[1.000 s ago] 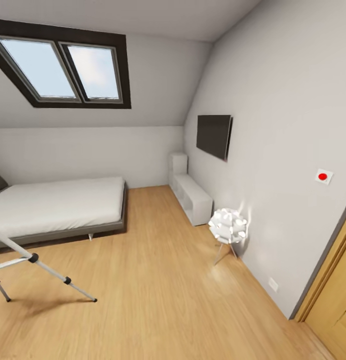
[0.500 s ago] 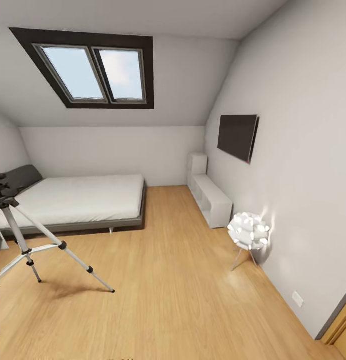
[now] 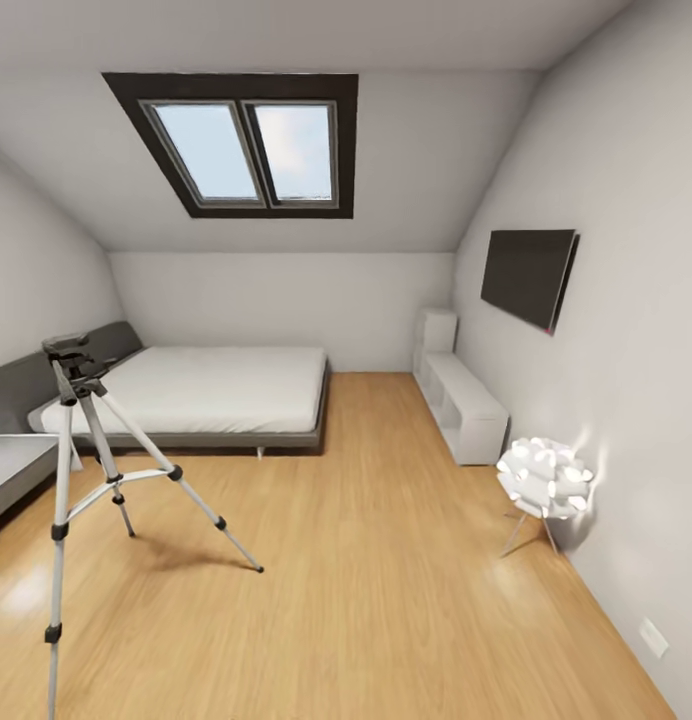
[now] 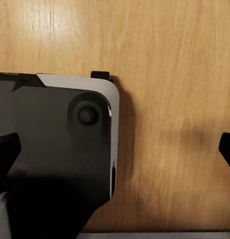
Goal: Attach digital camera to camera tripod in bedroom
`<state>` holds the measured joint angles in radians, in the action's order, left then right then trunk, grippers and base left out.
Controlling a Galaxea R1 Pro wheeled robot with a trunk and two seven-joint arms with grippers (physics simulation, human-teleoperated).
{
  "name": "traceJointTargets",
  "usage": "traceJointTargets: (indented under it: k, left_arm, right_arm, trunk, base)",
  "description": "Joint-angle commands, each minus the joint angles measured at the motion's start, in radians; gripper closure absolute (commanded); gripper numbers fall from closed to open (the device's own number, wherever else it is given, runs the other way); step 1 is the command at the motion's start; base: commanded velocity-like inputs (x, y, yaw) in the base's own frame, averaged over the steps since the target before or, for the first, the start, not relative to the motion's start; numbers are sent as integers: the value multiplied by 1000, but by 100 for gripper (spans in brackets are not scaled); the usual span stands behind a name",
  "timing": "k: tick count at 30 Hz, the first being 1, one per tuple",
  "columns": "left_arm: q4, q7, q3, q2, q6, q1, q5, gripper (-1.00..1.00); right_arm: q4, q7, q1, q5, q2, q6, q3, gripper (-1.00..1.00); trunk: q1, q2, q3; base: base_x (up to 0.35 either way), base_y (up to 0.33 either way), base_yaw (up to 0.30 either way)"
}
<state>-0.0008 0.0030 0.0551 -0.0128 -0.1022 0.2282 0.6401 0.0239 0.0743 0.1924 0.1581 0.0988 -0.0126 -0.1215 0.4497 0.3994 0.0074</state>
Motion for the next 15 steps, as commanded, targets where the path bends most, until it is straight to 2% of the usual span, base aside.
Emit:
traceJointTargets:
  k: [1,15]
  left_arm:
    - [1,0,6,-1,-2,0,5,100]
    - [1,0,6,0,-2,0,6,100]
  right_arm:
    - [2,2,1,10,0,-2,0,-100]
    - [2,1,1,9,-2,-3,15,-100]
  trunk:
    - [0,1,0]
    - [0,1,0]
  base:
    - [0,0,277]
    - [0,0,278]
